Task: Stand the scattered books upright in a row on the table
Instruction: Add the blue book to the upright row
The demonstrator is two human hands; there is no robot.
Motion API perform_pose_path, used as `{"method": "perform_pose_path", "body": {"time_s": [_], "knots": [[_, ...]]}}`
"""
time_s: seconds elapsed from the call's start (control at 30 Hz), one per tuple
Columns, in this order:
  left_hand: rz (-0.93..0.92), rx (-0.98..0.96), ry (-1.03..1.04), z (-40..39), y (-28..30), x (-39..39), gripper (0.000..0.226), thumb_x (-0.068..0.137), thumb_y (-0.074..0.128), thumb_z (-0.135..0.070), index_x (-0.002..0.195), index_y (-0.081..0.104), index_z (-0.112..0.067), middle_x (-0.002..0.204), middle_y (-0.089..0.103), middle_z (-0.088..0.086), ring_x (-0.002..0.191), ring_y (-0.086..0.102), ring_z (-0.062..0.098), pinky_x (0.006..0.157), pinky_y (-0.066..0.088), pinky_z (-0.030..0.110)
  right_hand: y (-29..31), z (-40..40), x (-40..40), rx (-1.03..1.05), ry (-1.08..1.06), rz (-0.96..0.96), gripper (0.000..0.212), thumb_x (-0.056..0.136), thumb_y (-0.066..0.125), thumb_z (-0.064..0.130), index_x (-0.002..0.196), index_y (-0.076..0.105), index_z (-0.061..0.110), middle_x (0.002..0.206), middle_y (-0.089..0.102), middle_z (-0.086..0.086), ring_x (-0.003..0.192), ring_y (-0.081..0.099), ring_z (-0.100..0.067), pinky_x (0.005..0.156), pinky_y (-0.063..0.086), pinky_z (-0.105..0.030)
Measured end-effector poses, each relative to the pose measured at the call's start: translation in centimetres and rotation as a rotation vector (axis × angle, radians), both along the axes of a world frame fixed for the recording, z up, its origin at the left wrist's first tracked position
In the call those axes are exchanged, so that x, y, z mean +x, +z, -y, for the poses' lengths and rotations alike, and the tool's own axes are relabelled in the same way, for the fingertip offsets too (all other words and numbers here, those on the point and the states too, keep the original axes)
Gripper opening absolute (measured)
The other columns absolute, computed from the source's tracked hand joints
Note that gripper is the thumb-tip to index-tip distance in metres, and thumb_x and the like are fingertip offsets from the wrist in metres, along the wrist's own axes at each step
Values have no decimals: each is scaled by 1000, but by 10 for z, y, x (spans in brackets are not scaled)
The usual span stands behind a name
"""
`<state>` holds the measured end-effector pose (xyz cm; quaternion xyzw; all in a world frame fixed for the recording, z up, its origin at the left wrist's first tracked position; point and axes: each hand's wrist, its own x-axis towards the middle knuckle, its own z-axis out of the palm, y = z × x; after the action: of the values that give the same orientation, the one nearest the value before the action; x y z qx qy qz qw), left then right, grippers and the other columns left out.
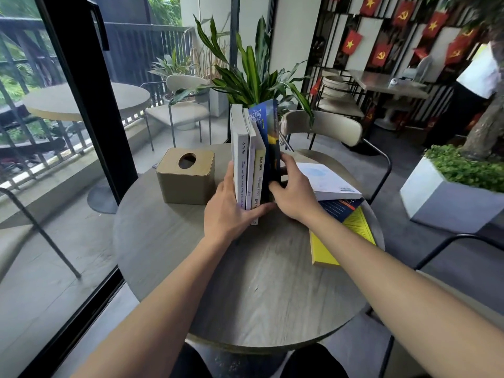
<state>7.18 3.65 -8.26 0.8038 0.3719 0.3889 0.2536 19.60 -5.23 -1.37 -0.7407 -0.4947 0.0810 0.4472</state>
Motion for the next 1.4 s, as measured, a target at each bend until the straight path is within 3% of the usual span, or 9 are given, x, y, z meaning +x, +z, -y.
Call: {"method": "perform_pose_path", "body": {"time_s": [0.3, 0.47, 0.57, 0.63, 0.73, 0.93, 1.07, 1.13, 1.4], "knots": [[-40, 38, -22, 3, 2, 0, 133, 52, 62, -94, 158, 15, -28, 139, 55, -1, 123, 56, 17, 95, 53, 42, 15, 6, 9, -71, 79, -39, 46, 84, 68, 19, 124, 46, 21, 99, 60, 11, 90, 62, -11, 76, 48, -26], [-45, 46, -17, 3, 2, 0, 132, 53, 59, -95, 158, 16, -28, 138, 56, -3, 123, 55, 16, 95, 53, 42, 28, 1, 7, -95, 145, -60, 51, 84, 69, 22, 127, 41, 17, 108, 61, 6, 99, 63, -14, 92, 54, -39], [-55, 45, -25, 3, 2, 0, 132, 53, 58, -96, 158, 16, -28, 140, 55, -4, 124, 54, 15, 95, 53, 43, 39, 1, 8, -44, 214, -127, 69, 87, 67, 19, 145, 30, 22, 119, 59, 2, 105, 60, -9, 94, 52, -33], [-68, 48, -29, 4, 3, -1, 134, 52, 57, -97, 159, 13, -28, 144, 52, -5, 127, 53, 14, 96, 52, 42, 45, 0, 11, -7, 250, -120, 87, 83, 69, 26, 154, 18, 25, 144, 49, -2, 129, 49, -13, 102, 41, -26], [-79, 47, -36, 5, 4, -1, 136, 52, 58, -96, 160, 10, -28, 148, 48, -5, 129, 52, 15, 96, 52, 42, 48, -2, 12, 21, 270, -85, 103, 75, 72, 42, 157, 10, 27, 161, 27, 2, 147, 27, -12, 117, 27, -34], [-86, 85, -40, 6, 3, 0, 125, 61, 64, -78, 160, 12, -22, 143, 53, 0, 122, 57, 20, 93, 53, 41, 46, 1, 10, 15, 283, -50, 102, 81, 78, 31, 156, 9, 34, 161, 27, 6, 139, 36, -7, 114, 36, -40], [-66, 93, -52, 6, 1, 0, 120, 63, 63, -73, 159, 17, -20, 141, 54, 0, 120, 58, 21, 92, 53, 39, 48, 2, 14, -11, 291, -26, 104, 81, 79, 30, 156, 7, 32, 162, 22, 8, 133, 29, 5, 108, 30, -25], [-57, 93, -57, 5, 0, 1, 119, 63, 64, -73, 159, 17, -20, 141, 54, 0, 120, 57, 21, 92, 52, 39, 48, 5, 18, -40, 282, 53, 104, 83, 76, 32, 157, 3, 32, 163, 20, 8, 141, 26, -1, 106, 24, -20], [-14, 84, -66, 5, -1, -1, 115, 64, 65, -74, 155, 23, -18, 139, 57, 1, 119, 59, 22, 94, 53, 41, 35, 21, 37, -91, 160, 178, 81, 87, 48, 68, 154, 9, 45, 163, 24, 6, 150, 18, -17, 117, 26, -50]]}}
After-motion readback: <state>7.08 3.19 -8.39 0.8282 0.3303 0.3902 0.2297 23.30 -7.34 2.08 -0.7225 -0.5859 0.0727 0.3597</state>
